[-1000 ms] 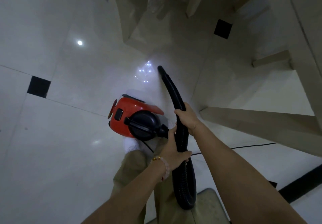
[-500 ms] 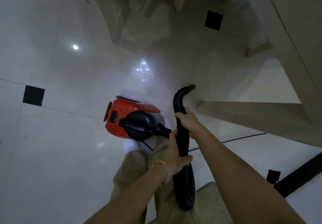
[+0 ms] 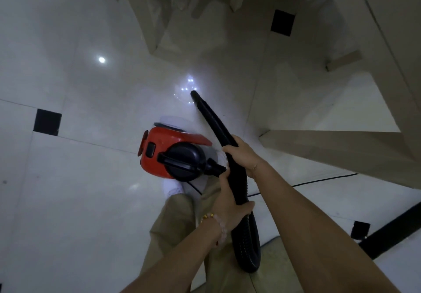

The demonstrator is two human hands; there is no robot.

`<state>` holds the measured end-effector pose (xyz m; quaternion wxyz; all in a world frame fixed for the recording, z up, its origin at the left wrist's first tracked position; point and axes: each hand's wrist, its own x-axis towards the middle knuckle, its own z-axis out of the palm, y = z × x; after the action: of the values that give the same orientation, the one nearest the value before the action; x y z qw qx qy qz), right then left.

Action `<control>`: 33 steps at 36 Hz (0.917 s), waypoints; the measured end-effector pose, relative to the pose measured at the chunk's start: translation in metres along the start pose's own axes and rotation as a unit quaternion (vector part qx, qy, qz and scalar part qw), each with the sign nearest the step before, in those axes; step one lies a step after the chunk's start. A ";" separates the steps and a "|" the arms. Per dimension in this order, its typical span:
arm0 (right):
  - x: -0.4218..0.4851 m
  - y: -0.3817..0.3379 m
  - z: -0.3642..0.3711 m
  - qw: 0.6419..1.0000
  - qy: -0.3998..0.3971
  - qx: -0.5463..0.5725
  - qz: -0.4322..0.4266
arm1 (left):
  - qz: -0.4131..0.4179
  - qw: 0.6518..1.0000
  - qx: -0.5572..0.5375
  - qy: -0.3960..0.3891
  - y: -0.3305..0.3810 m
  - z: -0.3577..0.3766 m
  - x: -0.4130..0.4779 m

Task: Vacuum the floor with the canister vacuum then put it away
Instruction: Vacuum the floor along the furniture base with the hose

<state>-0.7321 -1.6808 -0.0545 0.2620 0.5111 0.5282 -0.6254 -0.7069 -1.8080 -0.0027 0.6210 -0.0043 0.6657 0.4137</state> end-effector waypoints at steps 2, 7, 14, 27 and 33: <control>0.001 0.001 -0.006 1.000 0.020 0.017 0.015 | -0.003 1.000 0.017 -0.013 0.005 -0.001 0.005; -0.004 0.007 -0.016 0.997 0.029 0.053 0.057 | -0.002 0.997 0.067 -0.023 0.013 0.003 0.001; -0.023 0.016 -0.016 0.995 0.060 0.081 0.027 | 0.042 0.994 0.103 -0.011 0.011 0.010 -0.021; -0.048 0.019 -0.009 0.989 0.061 0.110 0.075 | 0.059 0.991 0.115 -0.020 0.002 0.008 -0.039; -0.051 0.012 -0.008 0.990 0.059 0.107 0.070 | 0.037 0.995 0.086 -0.044 0.003 0.005 -0.040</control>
<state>-0.7019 -1.6881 -0.0118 0.2173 0.6078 0.4362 -0.6269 -0.6953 -1.8240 0.0326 0.6319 0.0924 0.6707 0.3772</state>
